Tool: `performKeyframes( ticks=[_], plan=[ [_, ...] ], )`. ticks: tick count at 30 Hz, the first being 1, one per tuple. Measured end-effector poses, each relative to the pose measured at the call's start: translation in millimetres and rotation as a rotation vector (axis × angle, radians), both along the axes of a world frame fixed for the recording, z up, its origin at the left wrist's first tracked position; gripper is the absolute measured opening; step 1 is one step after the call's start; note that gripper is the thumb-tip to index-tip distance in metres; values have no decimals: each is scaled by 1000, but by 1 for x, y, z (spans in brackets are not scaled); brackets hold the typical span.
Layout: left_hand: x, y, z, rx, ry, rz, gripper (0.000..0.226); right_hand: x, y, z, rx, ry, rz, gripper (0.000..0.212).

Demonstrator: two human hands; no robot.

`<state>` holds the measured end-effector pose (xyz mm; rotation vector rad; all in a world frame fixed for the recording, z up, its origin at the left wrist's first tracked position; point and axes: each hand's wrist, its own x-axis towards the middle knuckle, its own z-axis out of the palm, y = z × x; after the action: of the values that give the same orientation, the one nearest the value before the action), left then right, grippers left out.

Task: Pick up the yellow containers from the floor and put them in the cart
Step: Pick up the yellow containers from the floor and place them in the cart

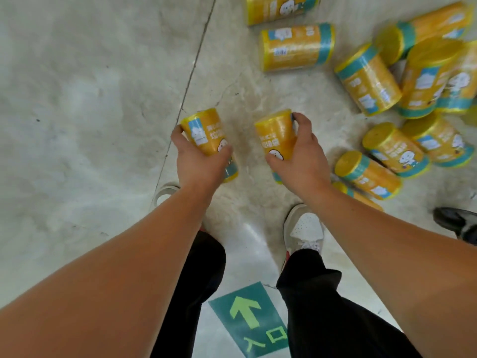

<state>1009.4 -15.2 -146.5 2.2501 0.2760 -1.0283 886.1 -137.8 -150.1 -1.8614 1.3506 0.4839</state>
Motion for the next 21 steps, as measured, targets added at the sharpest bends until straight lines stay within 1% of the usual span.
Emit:
performKeyframes(
  ticks=[2,5,9,12,17,19,21],
  plan=[
    [2,1,51,-36,3,-59,82,1,-1,47,-3,-41,-52,83],
    [4,-5,144,-108,-8,-95,79,4,-7,134,2,-115,-106,87],
    [-5,-17,287,-227,-13,-90,81,2,-20,274,3,-236,-164,90],
    [-21,-27,404,-280,-86,-131,83,-10,-29,390,-29,-341,-182,83],
    [-65,-27,582,-338,-237,-188,86,-55,-34,562,-114,-502,-203,78],
    [-91,-23,637,-369,-282,-205,87,-83,-27,614,-139,-549,-218,80],
    [-122,-17,676,-403,-304,-223,87,-117,-16,656,-160,-584,-225,80]
  ],
)
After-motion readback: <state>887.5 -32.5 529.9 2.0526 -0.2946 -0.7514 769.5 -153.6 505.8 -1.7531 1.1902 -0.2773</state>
